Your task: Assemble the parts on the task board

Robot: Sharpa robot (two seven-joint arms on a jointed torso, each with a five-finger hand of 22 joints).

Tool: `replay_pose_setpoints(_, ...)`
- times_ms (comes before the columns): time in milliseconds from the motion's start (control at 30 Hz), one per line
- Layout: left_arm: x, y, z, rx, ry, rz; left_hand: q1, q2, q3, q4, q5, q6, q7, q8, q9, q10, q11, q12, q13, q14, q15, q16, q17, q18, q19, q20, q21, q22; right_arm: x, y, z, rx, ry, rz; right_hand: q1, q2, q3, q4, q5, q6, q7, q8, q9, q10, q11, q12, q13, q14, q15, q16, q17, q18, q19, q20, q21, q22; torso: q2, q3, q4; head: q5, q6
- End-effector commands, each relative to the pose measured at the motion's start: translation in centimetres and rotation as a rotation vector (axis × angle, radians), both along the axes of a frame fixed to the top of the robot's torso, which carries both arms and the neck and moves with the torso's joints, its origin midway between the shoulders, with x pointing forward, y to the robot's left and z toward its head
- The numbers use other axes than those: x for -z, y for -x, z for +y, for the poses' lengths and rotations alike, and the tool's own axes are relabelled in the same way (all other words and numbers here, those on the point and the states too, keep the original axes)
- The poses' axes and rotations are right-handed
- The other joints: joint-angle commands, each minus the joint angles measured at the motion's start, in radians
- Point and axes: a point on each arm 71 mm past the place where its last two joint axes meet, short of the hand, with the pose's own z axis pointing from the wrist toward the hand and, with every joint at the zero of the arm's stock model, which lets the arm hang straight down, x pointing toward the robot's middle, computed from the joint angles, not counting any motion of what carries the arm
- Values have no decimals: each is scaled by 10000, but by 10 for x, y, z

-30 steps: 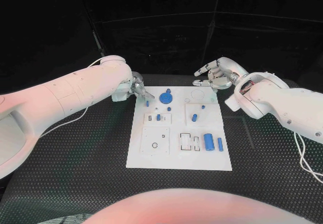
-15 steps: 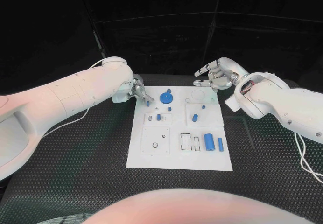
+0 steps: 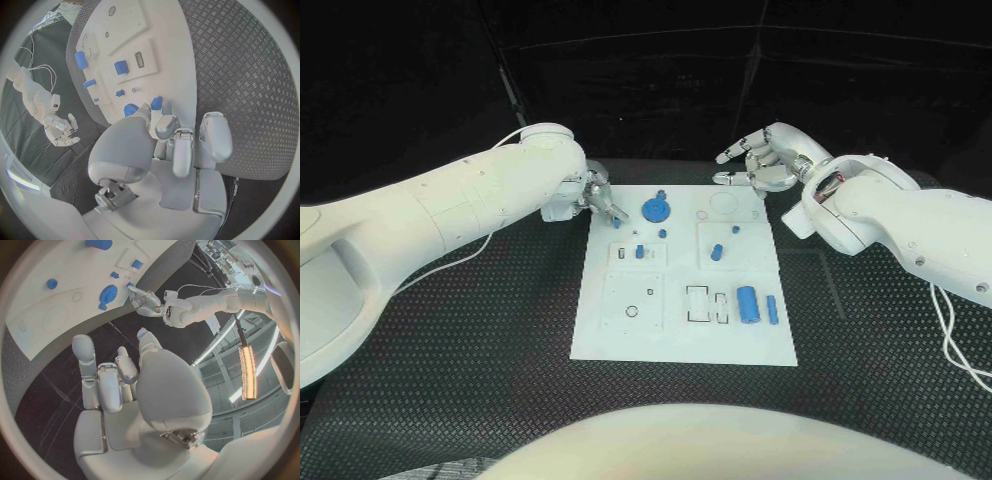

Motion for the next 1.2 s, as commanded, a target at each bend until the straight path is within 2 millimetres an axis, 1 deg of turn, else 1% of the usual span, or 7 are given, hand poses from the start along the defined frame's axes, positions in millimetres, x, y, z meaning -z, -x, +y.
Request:
replay_pose_setpoints(33,0,0,-3,32,196,90,250,58,77,-91,47,66,19,-61,-23,-27,10,67,-15,1055,33,31,2634,152,29,35,-11,17,-1,0,2,-115,-5,-46,-46,60,-51,18,46,-76,4,29,-9,-59,11,41,-9,466,-54,-57,112,194,30,-8,-35,-7,-2,3,3,-5,0)
replay_pose_setpoints(467,0,0,-5,-63,516,108,1530,485,704,-618,48,38,-27,-153,-119,-82,-33,18,-85,1055,9,31,2634,157,13,19,-50,36,-1,0,2,-121,1,-33,-38,80,-49,20,66,-74,2,37,-7,-58,10,44,-9,467,-56,-57,114,194,36,-9,-37,-6,-3,-1,0,-4,0)
replay_pose_setpoints(667,0,0,-4,-159,702,192,2704,717,1861,-1397,59,-60,-68,-154,-121,-165,-86,-98,-166,1055,-49,31,2634,163,-3,-41,-78,47,-1,0,1,-111,15,-10,-29,90,-47,19,76,-72,1,41,-7,-58,9,44,-10,468,-57,-57,116,194,37,-10,-39,-9,-8,-1,3,-3,0)
replay_pose_setpoints(833,0,1,-2,-285,910,253,2457,270,3310,-1571,52,-188,-8,97,52,-202,-40,-263,-355,1055,5,31,2634,160,-20,5,-111,71,-1,0,1,-106,28,7,-18,101,-43,16,92,-69,-1,47,-6,-56,7,47,-8,469,-58,-57,117,194,41,-11,-39,-6,-10,-1,16,-4,0)
replay_pose_setpoints(900,-1,2,0,-446,1135,261,2090,-92,4302,-1665,83,-276,7,331,204,-205,-47,-308,-433,1055,24,31,2634,174,-41,2,-149,72,-1,0,1,-128,38,24,68,129,-29,-14,366,-71,-5,74,-5,-61,-3,49,-12,475,-68,-60,127,194,58,-20,-50,-12,-12,2,15,12,0)
replay_pose_setpoints(1067,-5,6,4,-771,1505,33,1134,-767,5915,-2059,766,-279,-35,725,407,-39,-106,-236,-411,1055,-15,31,2634,183,-44,-26,-199,96,0,0,0,-138,57,45,107,140,-30,-15,632,-81,-6,96,-7,-76,-6,38,-30,478,-72,-68,129,195,65,-26,-69,-28,-24,5,22,24,0)
replay_pose_setpoints(1200,-9,11,8,-976,1737,-309,814,-918,6432,-2335,845,-270,-74,875,479,61,-108,-149,-330,1055,-46,31,2634,167,15,-43,-157,172,0,0,-1,-123,71,57,124,137,-29,-23,659,-81,-8,101,-7,-73,-7,43,-27,479,-73,-67,132,194,68,-27,-70,-27,-19,12,9,-8,0)
